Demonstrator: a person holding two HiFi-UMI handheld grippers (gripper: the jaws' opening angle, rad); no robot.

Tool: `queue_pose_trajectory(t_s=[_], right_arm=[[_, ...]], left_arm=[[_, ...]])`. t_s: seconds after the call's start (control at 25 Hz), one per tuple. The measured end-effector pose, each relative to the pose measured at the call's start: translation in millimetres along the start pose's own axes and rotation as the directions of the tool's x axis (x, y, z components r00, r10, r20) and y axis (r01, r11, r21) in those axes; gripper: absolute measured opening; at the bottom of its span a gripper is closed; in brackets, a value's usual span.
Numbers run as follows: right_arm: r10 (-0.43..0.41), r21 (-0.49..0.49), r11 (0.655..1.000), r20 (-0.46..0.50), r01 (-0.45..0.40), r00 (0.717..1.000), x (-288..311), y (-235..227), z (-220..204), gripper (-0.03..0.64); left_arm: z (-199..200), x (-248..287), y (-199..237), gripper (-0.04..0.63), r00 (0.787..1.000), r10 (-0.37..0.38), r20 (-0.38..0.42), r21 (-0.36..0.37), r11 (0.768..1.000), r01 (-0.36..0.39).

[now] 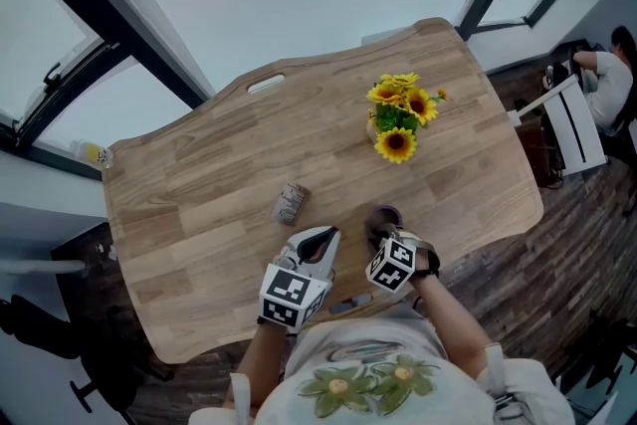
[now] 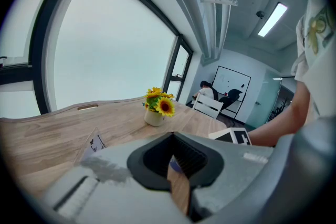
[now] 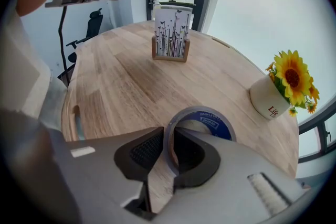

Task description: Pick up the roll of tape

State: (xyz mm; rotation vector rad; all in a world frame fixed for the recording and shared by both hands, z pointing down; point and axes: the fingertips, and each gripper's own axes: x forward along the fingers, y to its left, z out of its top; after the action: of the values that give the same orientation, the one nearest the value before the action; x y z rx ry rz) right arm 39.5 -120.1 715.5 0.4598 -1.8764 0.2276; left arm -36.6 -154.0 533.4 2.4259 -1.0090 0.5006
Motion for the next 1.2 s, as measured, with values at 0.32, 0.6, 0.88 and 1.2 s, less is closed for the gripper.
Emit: queue_pose_trajectory(t_s=[0.32,0.6,0.88,1.2], right_arm=[[-0.006,0.017,1.000,0.007,0.006,1.000,-1,0,-1,0.055],[-0.004,0.037,0.999,0.017,0.003,1.000,-5,-2,0,0.054],[0.005,0.052,0.999,0.027,-0.006,1.000,-9,-2,1,0.057],[-0.008,0.066,0.998,0.060,0.004,0.998,-20,-5,10,0.057]], left_arm=[[0,1,-1,0.005,1.000,0.001,0.004,-0.001,1.000,-0.001],[0,1,-1,0.005,1.000,0.001,0.004,0.000,1.000,-0.001],[-1,0,-2,0.005,1.000,0.002,0.006,0.004,1.000,-0.002],[-1,-2,-5,0.005,1.000,0.000,0.009,0.009,1.000,0.000]])
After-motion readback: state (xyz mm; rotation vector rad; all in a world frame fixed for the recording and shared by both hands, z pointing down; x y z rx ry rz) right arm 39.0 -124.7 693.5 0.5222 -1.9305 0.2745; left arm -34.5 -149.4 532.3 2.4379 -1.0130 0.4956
